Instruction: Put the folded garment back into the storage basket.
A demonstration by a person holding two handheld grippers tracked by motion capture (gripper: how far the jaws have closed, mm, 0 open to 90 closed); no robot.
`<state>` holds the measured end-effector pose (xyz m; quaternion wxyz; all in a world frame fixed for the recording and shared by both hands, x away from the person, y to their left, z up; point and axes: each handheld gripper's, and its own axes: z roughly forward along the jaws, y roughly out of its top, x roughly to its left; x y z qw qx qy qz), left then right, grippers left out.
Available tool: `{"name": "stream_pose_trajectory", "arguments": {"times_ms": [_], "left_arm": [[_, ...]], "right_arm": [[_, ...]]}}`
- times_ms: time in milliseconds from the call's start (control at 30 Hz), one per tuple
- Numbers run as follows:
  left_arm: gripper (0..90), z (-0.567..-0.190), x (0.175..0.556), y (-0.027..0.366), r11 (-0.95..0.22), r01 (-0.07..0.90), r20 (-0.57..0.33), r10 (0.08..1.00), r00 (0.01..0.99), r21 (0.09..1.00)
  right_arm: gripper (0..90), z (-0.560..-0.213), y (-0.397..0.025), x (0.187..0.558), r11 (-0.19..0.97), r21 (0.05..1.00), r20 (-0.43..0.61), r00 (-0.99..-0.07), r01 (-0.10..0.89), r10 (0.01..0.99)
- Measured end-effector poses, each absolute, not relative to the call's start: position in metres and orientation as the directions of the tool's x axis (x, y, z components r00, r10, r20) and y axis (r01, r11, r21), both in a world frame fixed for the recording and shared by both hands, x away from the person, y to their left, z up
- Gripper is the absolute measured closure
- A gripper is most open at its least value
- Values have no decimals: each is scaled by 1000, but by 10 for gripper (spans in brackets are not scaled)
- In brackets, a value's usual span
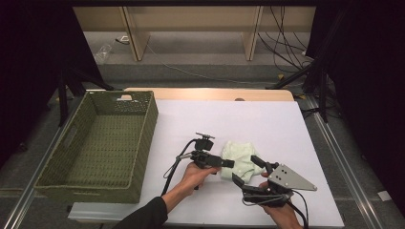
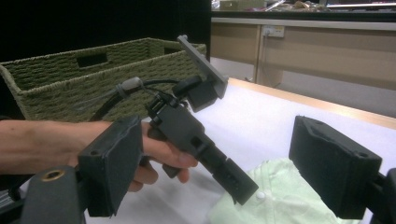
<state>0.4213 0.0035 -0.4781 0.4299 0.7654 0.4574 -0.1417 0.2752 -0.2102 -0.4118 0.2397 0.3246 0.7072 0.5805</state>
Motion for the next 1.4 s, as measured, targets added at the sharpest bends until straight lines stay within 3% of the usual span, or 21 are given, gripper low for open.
{"name": "stream_pose_trajectory", "arguments": {"times_ms": [667, 1400], "left_arm": [[241, -485, 425, -7, -231, 840, -641, 557, 528, 491], [388, -490, 428, -18, -213, 847, -673, 526, 520, 488]], "right_arm": [[185, -412, -211, 275, 117, 977, 36, -674, 180, 738], [186, -412, -211, 276, 113, 977, 38, -673, 180, 739]]}}
